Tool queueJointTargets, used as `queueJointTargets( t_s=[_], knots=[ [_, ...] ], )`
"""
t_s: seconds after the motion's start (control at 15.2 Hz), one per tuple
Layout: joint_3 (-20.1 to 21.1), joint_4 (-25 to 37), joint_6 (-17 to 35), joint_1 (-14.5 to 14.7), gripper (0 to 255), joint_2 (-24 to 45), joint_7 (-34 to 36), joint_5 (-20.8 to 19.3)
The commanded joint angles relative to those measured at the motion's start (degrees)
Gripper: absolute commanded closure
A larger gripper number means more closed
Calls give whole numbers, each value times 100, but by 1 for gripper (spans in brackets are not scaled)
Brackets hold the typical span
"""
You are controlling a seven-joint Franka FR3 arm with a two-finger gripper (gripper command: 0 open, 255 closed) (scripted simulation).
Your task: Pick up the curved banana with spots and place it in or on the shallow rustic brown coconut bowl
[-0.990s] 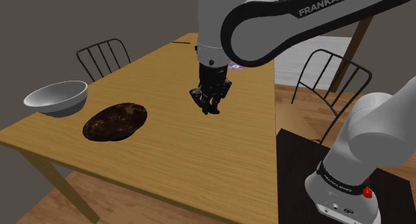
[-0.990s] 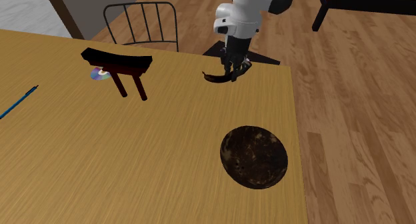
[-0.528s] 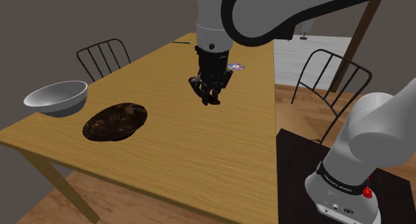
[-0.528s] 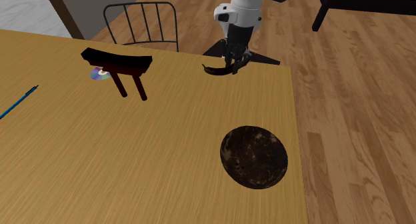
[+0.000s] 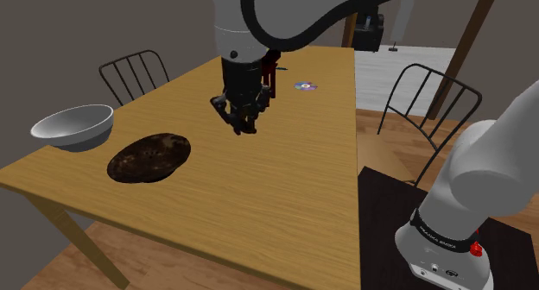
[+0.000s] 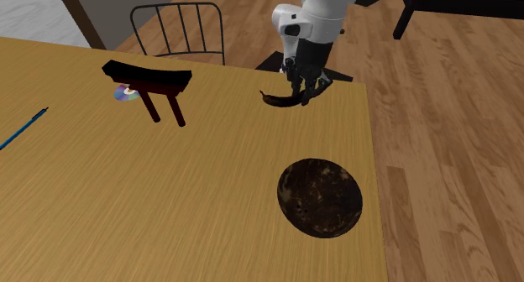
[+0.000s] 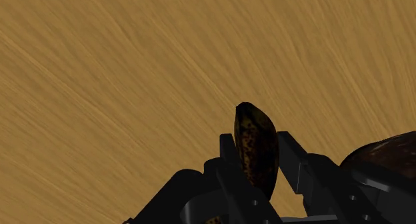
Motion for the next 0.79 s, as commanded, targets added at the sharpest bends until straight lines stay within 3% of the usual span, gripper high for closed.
queueJointTargets(
  t_s=[0.0, 0.4, 0.73],
  knots=[
    [201, 463, -37, -35, 255, 479, 287, -225],
    [649, 2050, -350, 150, 255, 2091, 1212, -1205],
    [683, 3738, -933, 784, 255, 3541, 1797, -2083]
  ],
)
